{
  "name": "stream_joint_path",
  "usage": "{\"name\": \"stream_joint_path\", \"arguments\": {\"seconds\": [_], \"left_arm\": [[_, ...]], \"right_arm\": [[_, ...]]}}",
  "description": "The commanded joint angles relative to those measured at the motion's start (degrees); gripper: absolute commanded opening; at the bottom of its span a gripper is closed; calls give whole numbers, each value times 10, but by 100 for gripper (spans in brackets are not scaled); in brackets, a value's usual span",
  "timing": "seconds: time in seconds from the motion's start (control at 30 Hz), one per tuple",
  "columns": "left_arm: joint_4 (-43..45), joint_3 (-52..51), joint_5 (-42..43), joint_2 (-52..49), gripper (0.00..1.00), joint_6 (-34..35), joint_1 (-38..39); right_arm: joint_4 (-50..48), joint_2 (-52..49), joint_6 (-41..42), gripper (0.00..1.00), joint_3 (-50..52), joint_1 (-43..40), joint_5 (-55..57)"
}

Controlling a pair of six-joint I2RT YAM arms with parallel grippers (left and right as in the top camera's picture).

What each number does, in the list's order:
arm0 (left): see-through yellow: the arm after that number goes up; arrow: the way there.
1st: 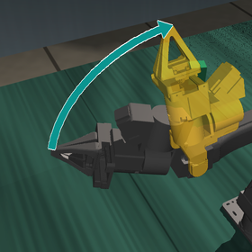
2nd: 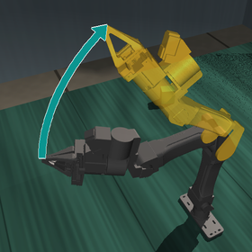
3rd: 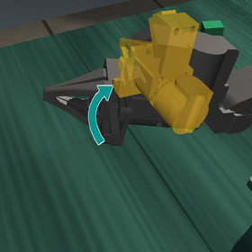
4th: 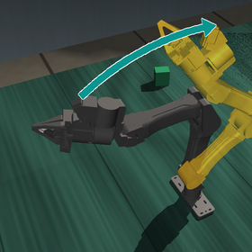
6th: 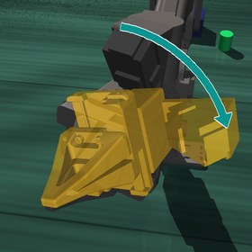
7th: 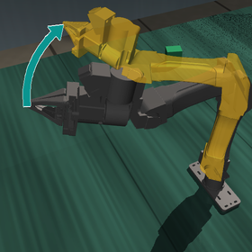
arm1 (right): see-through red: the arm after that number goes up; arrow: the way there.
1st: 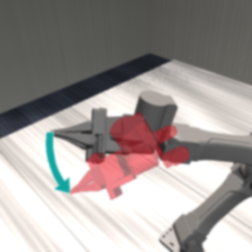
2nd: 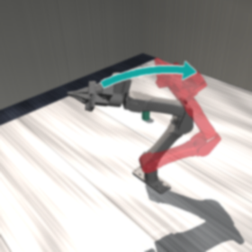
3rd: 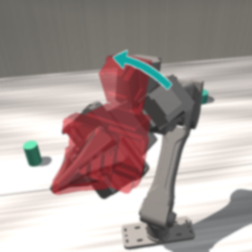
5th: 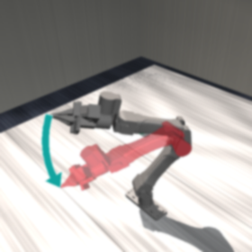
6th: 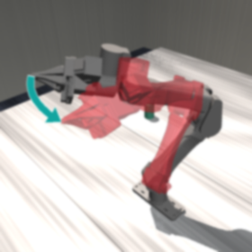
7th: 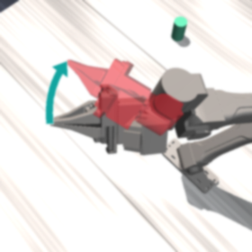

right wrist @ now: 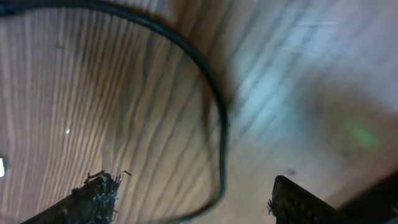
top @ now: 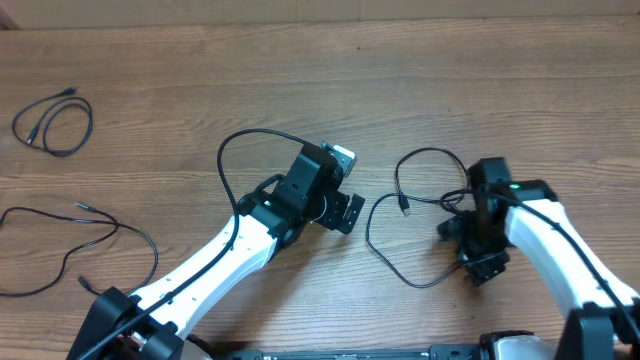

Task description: Untangle cables

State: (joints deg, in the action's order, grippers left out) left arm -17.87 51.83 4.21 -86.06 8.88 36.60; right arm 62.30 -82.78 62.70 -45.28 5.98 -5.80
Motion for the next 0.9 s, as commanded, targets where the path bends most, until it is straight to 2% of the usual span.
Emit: {"name": "stream_joint_path", "arguments": {"seconds": [0.0,0.17,0.23,0.33,0.37,0.4,0.43,0.57,0.63,0.67,0.7,0.87], "left_arm": [[1,5,-3,-2,100,2,-3],[1,5,-3,-2,100,2,-3],[2,5,-3,-2,99,2,-3],[2,5,-3,-2,100,2,-3],[1,5,-3,-2,100,2,-3],[1,5,-4,-2,100,2,-3],[1,5,-4,-2,100,2,-3],[1,5,-4,-2,100,1,-3],[1,5,-4,-2,99,1,-3],[2,5,-4,-2,100,1,-3],[2,5,-4,-2,100,1,-3],[3,5,-4,-2,100,1,-3]], "right_arm": [[-29,-12,41,77,26,15,-2],[-56,-13,80,70,49,15,33],[-63,-13,90,63,49,15,52],[-85,-13,93,40,49,15,60],[-99,-13,93,23,49,15,61],[-105,-12,93,11,48,15,64],[-105,-12,93,4,47,15,67],[-74,-5,102,4,38,9,100],[-33,5,132,4,28,6,137],[28,24,177,4,11,7,192],[54,35,189,4,3,7,217],[136,95,193,4,-37,7,294]]}}
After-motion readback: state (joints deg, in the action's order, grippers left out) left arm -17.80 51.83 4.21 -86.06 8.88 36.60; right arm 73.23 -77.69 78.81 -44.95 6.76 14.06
